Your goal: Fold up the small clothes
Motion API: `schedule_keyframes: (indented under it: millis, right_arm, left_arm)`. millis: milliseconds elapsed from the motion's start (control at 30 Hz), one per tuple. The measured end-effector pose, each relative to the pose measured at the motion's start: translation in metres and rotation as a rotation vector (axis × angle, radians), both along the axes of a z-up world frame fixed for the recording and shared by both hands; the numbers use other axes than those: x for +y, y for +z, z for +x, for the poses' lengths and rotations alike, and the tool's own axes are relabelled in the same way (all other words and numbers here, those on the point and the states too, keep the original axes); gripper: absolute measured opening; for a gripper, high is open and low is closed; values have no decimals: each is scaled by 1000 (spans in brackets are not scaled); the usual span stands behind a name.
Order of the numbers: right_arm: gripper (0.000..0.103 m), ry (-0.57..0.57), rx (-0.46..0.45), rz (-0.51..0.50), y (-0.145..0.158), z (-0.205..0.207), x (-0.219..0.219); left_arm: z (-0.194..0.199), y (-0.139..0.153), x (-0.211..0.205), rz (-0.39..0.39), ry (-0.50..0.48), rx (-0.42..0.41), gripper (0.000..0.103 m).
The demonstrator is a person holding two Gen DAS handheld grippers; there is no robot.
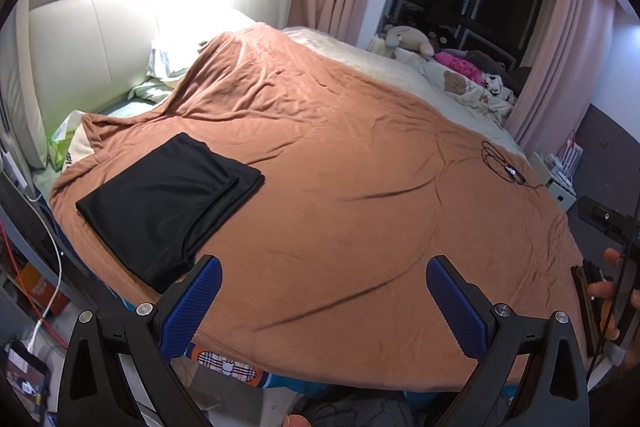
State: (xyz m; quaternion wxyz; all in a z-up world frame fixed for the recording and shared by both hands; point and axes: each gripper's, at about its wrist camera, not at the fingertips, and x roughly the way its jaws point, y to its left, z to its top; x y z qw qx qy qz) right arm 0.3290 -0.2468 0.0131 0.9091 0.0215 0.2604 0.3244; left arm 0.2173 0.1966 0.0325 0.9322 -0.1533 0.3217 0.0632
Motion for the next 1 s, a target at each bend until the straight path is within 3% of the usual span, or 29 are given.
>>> schedule_keyframes:
  millis: [400,1000]
  right_arm:
    - [103,-22,-58,-7,-20,-74,-50]
    - [103,-71,-144,-39,-39,-167,-90]
  left_arm:
    - [-47,11,-60,49,-86,-52,102]
    - [-120,7,-100,115,-128,-153,103]
